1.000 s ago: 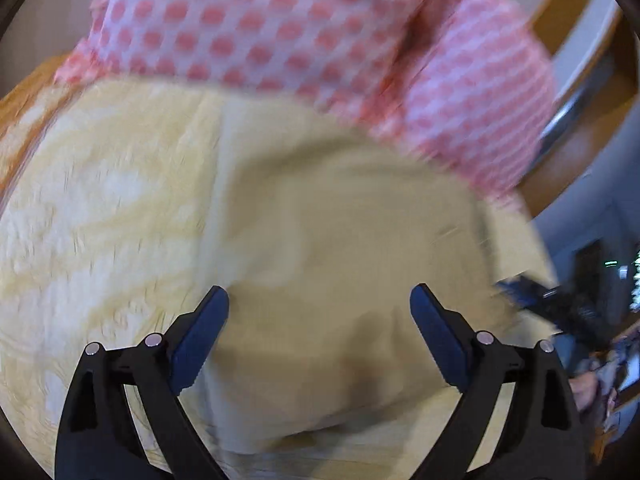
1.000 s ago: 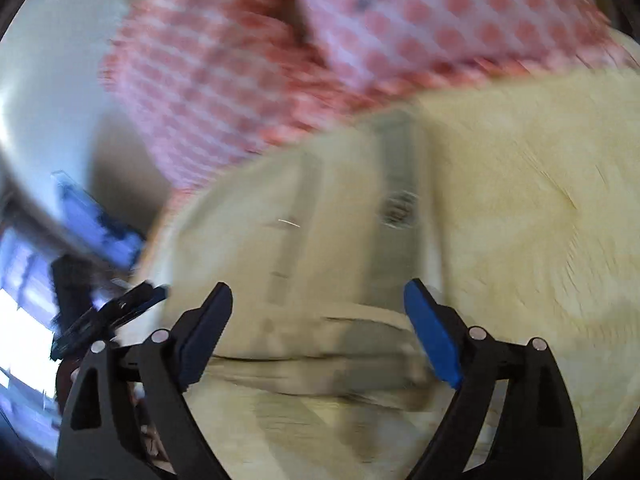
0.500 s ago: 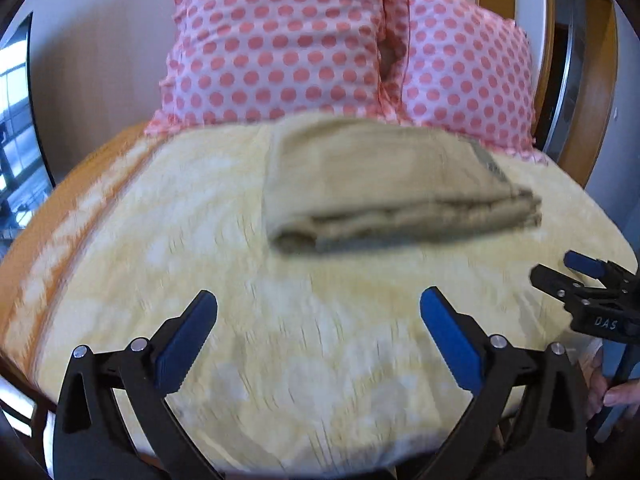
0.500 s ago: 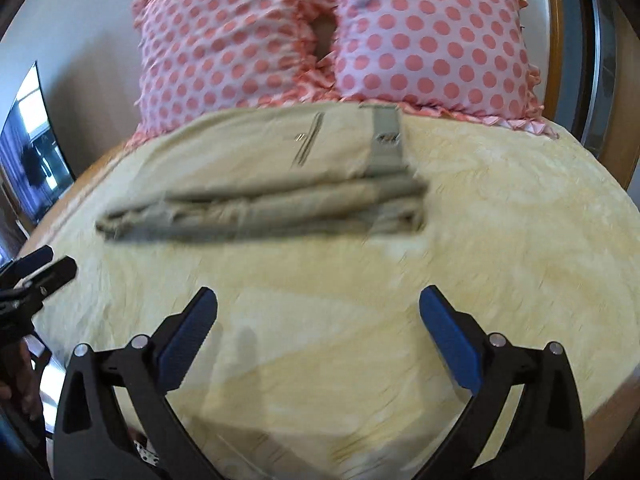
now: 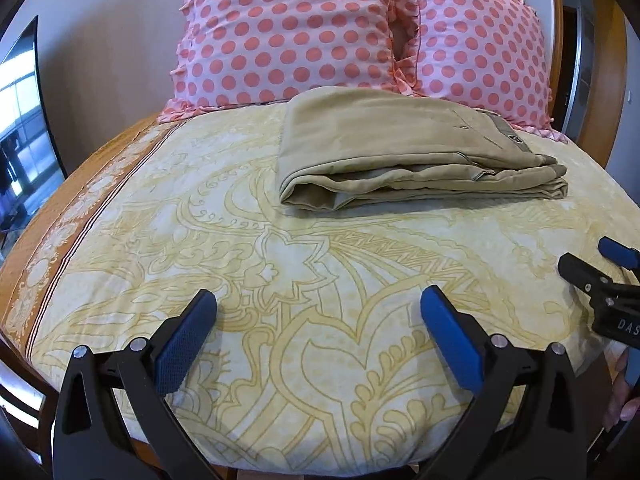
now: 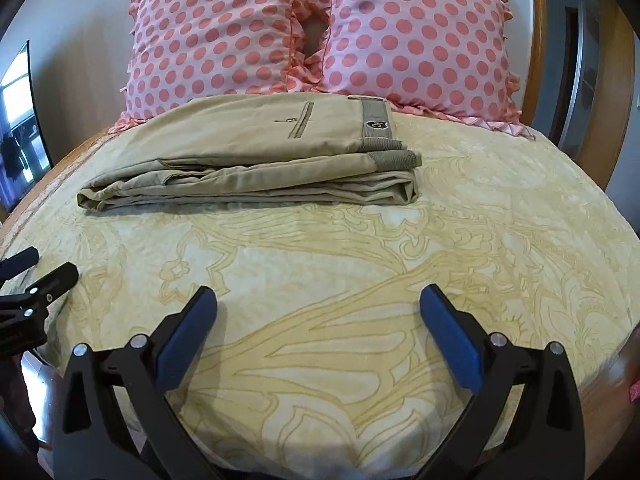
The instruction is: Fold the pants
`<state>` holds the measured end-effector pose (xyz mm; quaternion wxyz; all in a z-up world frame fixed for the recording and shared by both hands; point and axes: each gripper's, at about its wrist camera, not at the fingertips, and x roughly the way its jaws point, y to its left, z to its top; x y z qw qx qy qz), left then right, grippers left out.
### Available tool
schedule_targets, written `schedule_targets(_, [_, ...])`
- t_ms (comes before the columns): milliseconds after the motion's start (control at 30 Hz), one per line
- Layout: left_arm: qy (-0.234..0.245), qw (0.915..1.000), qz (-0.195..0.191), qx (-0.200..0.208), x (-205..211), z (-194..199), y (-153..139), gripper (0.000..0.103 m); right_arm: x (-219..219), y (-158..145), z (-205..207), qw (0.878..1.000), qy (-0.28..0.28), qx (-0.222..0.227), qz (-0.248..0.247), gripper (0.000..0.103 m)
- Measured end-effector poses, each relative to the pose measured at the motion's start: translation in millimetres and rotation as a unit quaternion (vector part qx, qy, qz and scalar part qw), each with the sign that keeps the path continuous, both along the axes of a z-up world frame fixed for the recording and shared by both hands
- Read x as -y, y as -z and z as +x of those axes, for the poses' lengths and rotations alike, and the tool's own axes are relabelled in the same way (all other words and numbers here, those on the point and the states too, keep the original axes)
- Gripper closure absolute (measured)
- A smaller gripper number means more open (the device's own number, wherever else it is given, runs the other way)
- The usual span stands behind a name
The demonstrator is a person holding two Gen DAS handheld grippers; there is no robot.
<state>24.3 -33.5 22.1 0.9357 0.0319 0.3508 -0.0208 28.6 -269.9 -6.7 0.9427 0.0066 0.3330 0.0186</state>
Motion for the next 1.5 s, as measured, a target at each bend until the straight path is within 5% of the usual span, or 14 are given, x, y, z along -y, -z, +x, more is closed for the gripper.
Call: schedule_targets(1500, [0.002,0.9999,0.000,0.014,-0.1,-2.7,1.7,0.001,2.2,0.3,-1.3,1.000,-0.003,0.009,0.001,0.002])
